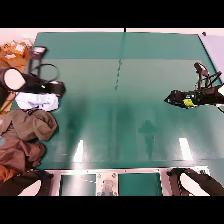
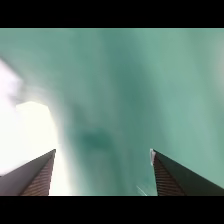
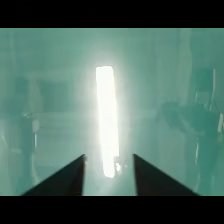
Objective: Fold the shirts.
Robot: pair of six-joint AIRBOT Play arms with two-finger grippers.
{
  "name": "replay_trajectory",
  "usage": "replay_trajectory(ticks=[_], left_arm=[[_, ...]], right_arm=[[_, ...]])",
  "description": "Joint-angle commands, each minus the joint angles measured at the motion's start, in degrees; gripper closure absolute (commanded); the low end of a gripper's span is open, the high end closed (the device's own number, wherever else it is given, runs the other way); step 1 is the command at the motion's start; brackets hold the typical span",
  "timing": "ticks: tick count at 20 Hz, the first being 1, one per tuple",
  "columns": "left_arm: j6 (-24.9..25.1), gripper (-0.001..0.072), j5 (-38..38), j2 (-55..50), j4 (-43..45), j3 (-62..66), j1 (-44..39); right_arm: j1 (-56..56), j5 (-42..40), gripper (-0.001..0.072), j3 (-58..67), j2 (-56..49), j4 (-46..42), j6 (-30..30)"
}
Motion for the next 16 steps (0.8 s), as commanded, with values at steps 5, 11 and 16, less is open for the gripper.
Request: replay_trajectory(ticks=[5, 11, 16], left_arm=[[-3.3, -0.0013, 10.1, -16.5, 5.5, 3.0, 25.1], [-2.2, -0.0013, 12.7, -33.5, -1.4, 6.7, 26.9], [11.9, 0.0681, 8.1, -35.0, -13.7, 9.8, 26.9]], right_arm=[[0.0, -7.2, 0.0202, 0.0, 0.0, 1.7, 0.7], [0.0, -7.7, 0.0201, 0.0, 0.0, 1.7, 0.7], [0.0, -8.2, 0.0235, 0.0, -0.1, 1.7, 0.7]])
